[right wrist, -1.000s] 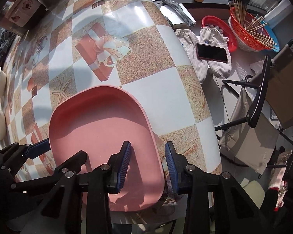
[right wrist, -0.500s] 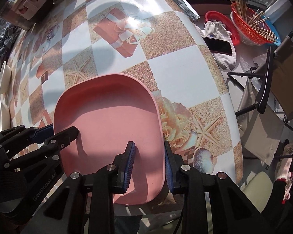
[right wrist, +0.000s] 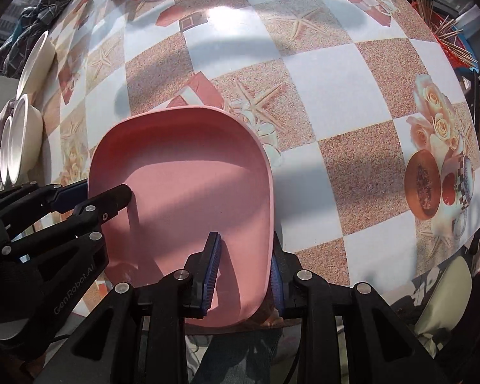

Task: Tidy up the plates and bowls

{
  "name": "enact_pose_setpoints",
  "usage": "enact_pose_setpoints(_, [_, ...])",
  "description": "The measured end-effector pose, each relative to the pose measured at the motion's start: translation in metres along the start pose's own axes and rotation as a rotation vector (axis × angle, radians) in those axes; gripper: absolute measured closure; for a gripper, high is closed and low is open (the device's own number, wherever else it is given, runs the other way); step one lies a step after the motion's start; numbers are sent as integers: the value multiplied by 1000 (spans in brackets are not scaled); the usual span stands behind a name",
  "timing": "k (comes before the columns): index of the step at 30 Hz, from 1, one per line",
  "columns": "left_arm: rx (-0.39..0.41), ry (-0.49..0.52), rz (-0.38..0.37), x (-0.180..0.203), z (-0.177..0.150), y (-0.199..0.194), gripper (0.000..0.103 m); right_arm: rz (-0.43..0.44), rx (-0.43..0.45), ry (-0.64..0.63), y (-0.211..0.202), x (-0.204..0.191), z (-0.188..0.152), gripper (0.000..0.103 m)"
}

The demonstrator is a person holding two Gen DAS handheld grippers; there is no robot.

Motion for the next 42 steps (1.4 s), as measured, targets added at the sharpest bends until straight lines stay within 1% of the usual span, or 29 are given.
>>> enact_pose_setpoints(3, [-19,-19,16,-29,-23,-1,78,4,-6,-19,4,-35,-12,71])
enact_pose_setpoints(7, [-41,-21,39,-57,-46,-1,78,7,-13,-32,8,-73,-26,71])
enact_pose_setpoints(11, [-50,15,72,-76,-66,-3,77,33,-34,-16,11,-95,-40,71])
enact_pose_setpoints(14, [-48,39,67,-82,-75,-3,77,3,-20,-8,12,-106,-46,68])
enact_pose_setpoints(15, [-48,56,72,-84,-78,-3,77,0,-20,3,12,-107,-46,66])
enact_pose_setpoints(19, [-55,72,68,-84,-81,-1,76,23,-23,79,13,-94,-41,66])
enact_pose_setpoints(22, [-57,96,75,-78,-75,0,76,34,-20,107,17,-87,-41,66])
enact_pose_setpoints(23, [-61,104,80,-60,-69,2,76,37,-21,113,19,-79,-39,65])
enact_pose_setpoints(25, [-71,114,81,-52,-64,2,76,44,-23,127,19,-78,-38,65])
enact_pose_setpoints(28, [-78,120,84,-47,-61,-1,75,46,-23,120,18,-75,-38,65])
enact_pose_setpoints(31, [-81,123,89,-41,-60,-2,75,49,-15,113,18,-84,-41,65])
enact_pose_setpoints(33, [-83,124,89,-42,-60,3,75,49,-14,110,19,-86,-42,65])
enact_pose_setpoints(42, [-86,126,89,-44,-59,1,75,64,-7,117,20,-85,-50,63])
Point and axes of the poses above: each gripper's, at about its wrist camera, not at the fingertips, and y roughly the way its jaws point, x to its right, z to its top, the point moved 4 cm from there along y, roughly the way its jaws point, and after that the axes turned 5 degrees about -z, right-handed, at the moved point
